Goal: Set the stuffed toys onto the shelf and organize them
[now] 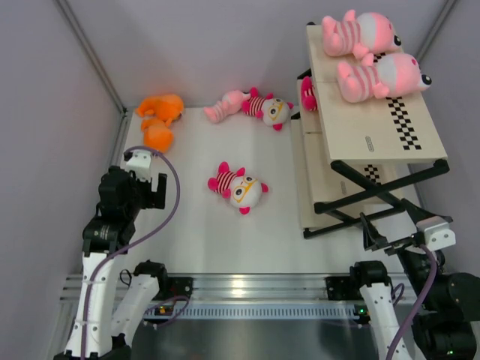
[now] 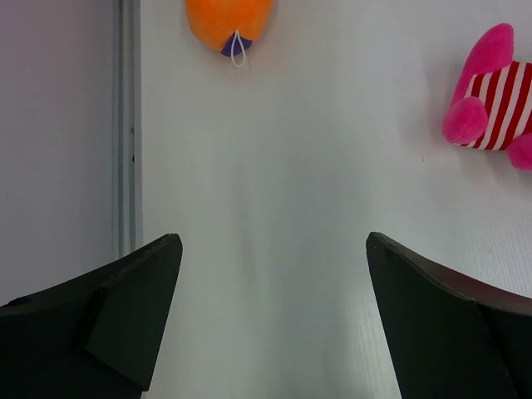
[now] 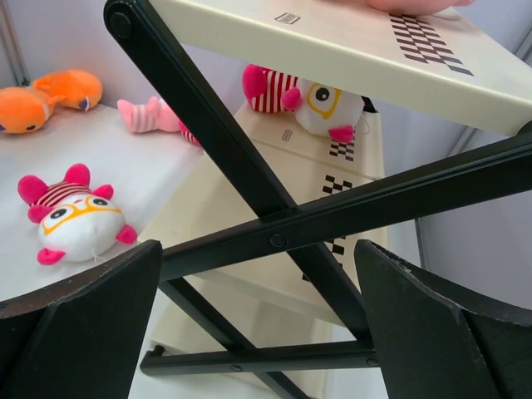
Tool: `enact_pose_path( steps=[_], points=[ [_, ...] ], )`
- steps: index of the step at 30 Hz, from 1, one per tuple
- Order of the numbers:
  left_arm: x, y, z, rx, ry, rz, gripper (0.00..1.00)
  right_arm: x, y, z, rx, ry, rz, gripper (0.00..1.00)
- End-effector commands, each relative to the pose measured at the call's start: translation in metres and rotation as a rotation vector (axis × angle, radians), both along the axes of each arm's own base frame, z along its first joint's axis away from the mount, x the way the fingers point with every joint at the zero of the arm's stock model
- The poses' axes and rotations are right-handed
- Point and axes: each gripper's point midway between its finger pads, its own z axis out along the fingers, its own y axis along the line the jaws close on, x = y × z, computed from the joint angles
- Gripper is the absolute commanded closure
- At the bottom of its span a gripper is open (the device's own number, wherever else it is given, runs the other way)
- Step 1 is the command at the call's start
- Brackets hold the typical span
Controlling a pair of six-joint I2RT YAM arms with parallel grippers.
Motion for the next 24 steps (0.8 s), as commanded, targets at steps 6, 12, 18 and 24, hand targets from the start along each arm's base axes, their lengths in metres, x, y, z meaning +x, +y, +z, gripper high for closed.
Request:
enact_pose_path(
  steps=[6, 12, 18, 24],
  points=[
    [0.011, -0.016, 0.006, 0.072, 0.0, -0.173, 0.02, -0.006, 0.003, 0.047, 0.053, -0.064, 0.018, 0.01],
    [0.031, -0.039, -0.029, 0.049, 0.323, -0.354, 0.09, -0.015, 0.005, 0.076, 0.065, -0.104, 0.036, 0.0],
    [0.036, -0.136, -0.046, 0.074, 0.395, -0.778, 0.02, -0.013, 0.004, 0.082, 0.057, -0.102, 0.032, 0.01],
    [0.102, -0.185, -0.085, 0.096, 0.402, -0.772, 0.02, -0.007, 0.006, 0.078, 0.062, -0.075, 0.039, 0.01]
  ],
)
